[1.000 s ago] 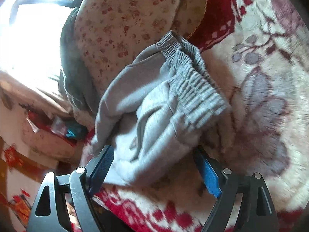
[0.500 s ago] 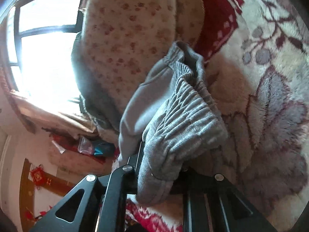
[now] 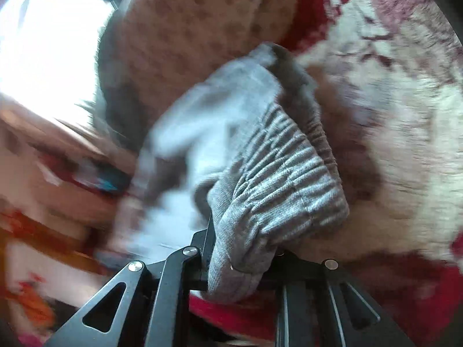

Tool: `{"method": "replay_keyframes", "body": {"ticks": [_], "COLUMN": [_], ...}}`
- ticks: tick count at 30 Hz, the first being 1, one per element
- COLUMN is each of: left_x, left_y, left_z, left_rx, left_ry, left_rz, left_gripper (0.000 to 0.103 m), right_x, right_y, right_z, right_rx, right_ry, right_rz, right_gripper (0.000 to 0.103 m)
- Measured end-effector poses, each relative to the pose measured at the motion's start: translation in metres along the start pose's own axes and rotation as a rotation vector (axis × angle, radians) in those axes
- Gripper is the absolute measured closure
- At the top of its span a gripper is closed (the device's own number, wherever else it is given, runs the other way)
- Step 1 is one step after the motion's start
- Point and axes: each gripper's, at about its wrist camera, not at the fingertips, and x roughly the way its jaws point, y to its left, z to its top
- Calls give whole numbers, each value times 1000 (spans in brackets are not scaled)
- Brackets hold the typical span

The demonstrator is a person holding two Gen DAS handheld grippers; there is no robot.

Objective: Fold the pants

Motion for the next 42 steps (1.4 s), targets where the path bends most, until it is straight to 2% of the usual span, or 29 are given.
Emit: {"method": "replay_keyframes", "body": {"ticks": [3,7,9,12,14,17,19,20,22,24,29,33,37,40,42], "left_x": [-7,-8,-4,16,19,17,11,6,-5,-16,-26,-6,19,35,45], "left_y": [13,35,41,51,53,53,48,45,38,30,8,-2,-20,-40,-46], "left_z": [12,29,34,37,35,36,36,37,39,46,73,99,114,118,122], "left_rx": [-45,-117,-113,-92,-62,-54,-55,-49,-31,-6,29,-4,34,84,101], "left_ry": [-23,-52,-61,14,13,18,18,9,-12,-34,-57,-31,-9,18,29], "left_rz": [46,99,118,230,245,253,257,252,250,244,191,156,140,141,152], "left_gripper": [18,18,18,18,18,18,18,18,18,18,12,12,12,12,12], "right_x": [-8,-33,-45,-60,-64,-46,-18,-2,26,34,23,18,12,7,16], "right_y": [-2,9,15,22,30,49,60,63,63,65,85,121,148,158,172], "right_z": [7,22,30,43,46,42,38,36,33,34,55,72,77,87,93], "right_rx": [24,-33,-49,-55,-81,-139,-189,-209,-249,-262,-276,-376,-448,-463,-527], "right_ry": [-1,-52,-84,-136,-153,-100,-24,15,85,111,110,127,181,162,135], "right_rz": [-21,-116,-161,-251,-200,-154,-124,-129,-200,-224,-195,-187,-171,-116,-137], "right_gripper": [68,54,54,51,47,45,41,39,35,35,34,30,26,21,17]}}
